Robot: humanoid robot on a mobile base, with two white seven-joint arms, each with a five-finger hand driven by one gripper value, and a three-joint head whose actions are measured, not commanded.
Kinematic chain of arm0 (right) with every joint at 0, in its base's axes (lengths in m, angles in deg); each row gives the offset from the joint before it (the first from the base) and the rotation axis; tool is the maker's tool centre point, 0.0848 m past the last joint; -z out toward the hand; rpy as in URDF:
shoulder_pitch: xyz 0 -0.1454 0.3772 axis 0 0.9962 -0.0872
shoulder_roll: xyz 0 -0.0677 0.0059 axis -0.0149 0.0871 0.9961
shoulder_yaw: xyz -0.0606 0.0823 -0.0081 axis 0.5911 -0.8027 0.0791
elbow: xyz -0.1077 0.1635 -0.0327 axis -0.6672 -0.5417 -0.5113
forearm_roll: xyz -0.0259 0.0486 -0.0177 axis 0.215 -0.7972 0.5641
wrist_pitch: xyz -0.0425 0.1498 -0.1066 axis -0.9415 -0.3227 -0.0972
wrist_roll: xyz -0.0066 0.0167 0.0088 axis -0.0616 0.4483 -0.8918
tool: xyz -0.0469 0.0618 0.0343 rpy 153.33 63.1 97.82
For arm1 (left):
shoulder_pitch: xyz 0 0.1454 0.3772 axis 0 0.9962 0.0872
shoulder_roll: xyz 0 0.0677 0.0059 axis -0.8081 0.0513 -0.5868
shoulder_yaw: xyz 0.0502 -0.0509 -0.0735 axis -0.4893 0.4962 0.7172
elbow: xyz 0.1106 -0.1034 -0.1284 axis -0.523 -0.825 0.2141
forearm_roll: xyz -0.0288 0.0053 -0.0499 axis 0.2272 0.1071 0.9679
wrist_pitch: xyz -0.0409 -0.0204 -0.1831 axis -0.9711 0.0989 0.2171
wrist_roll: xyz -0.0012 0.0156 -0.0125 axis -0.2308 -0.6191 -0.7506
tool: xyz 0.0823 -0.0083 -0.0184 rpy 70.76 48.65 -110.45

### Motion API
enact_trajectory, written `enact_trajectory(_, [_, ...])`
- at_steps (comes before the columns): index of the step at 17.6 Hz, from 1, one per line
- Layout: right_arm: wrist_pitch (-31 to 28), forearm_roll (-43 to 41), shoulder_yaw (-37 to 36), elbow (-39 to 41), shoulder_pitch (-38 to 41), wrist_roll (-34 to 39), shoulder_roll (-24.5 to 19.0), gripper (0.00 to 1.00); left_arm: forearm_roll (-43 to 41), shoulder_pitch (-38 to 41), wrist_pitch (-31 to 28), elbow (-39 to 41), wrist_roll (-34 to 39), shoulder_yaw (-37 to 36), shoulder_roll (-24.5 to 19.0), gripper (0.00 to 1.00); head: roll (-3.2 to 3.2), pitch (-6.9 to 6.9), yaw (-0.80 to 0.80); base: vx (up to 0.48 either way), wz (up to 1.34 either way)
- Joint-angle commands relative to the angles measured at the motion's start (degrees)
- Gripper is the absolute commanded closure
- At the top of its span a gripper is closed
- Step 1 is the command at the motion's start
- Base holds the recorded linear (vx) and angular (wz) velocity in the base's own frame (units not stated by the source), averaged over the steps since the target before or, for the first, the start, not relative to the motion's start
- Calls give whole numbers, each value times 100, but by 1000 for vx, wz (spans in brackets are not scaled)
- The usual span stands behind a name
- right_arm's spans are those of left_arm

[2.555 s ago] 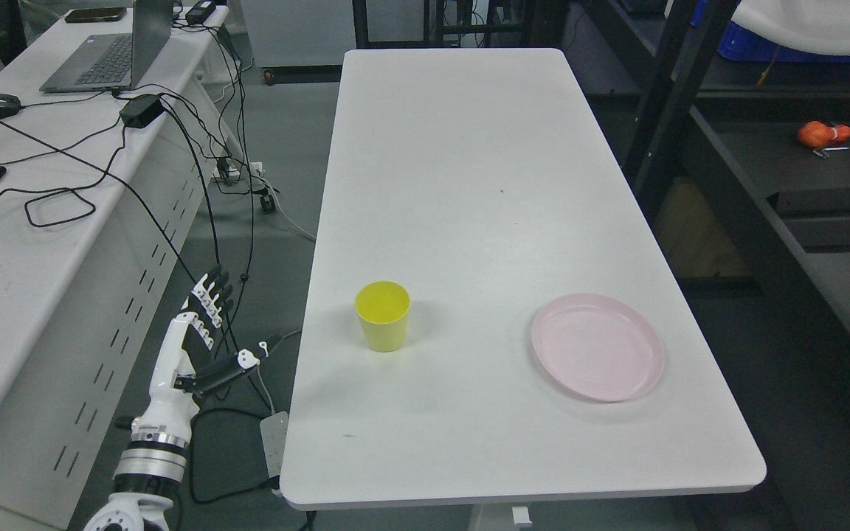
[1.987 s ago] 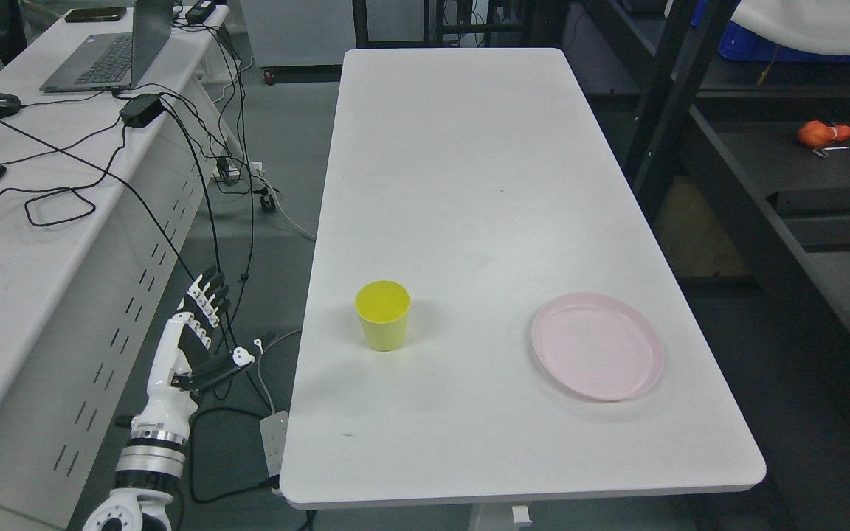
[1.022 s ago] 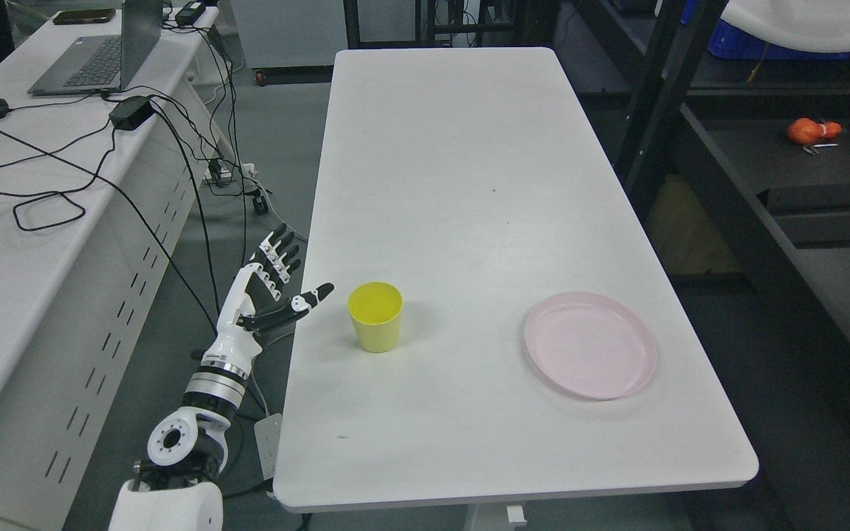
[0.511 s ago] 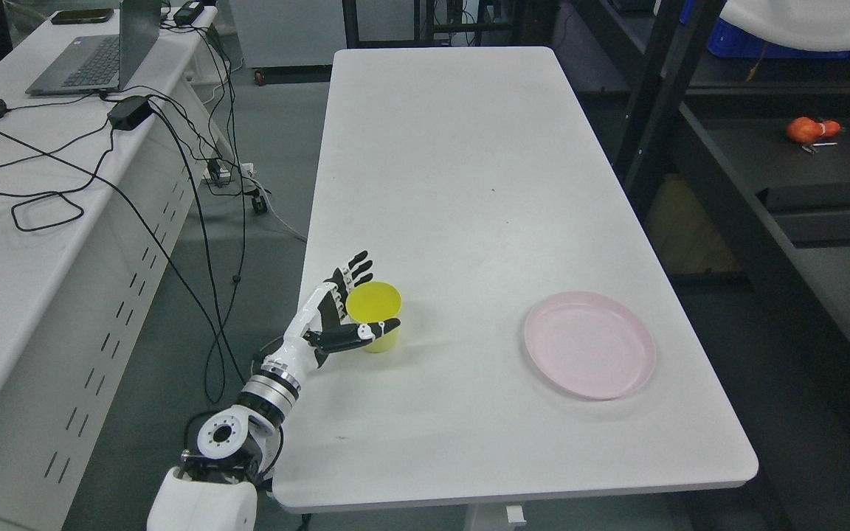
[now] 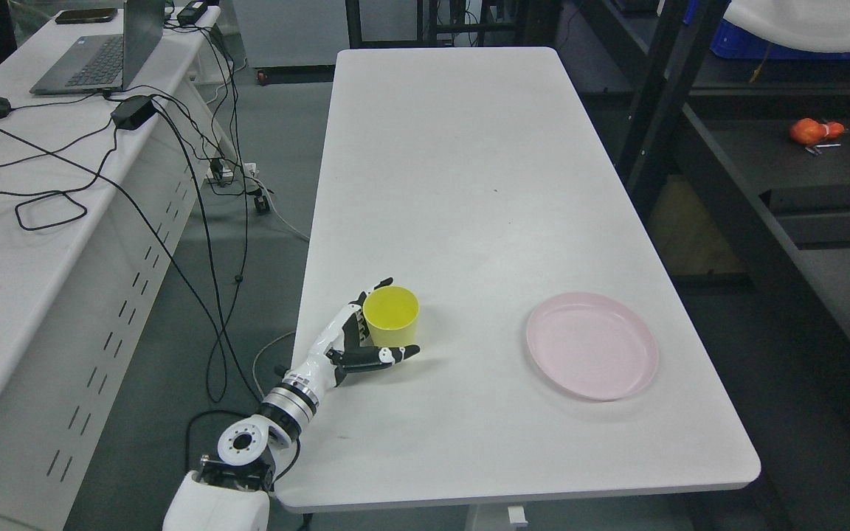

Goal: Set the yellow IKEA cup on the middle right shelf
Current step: 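Close the left hand around the yellow cup and lift it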

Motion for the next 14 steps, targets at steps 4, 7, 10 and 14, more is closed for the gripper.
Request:
enact_trajectory(4, [-4, -141, 97, 0, 78, 2, 100, 1, 83, -4, 378, -404, -20, 587, -100, 58, 0, 0, 0, 0, 0])
enact_trajectory(7, [-4, -141, 97, 0, 78, 2, 100, 1, 653, 110, 1274, -404, -20, 738, -100, 100, 0, 0, 0, -6, 1])
enact_trajectory(10, [-4, -141, 97, 0, 78, 2, 100, 1, 708, 390, 1382, 375, -12, 931, -100, 100, 0, 0, 0, -18, 10])
enact_trajectory(14, [-4, -141, 97, 0, 78, 2, 100, 1, 717, 1023, 1364, 1914, -20, 1019, -100, 100, 0, 0, 0, -29, 0])
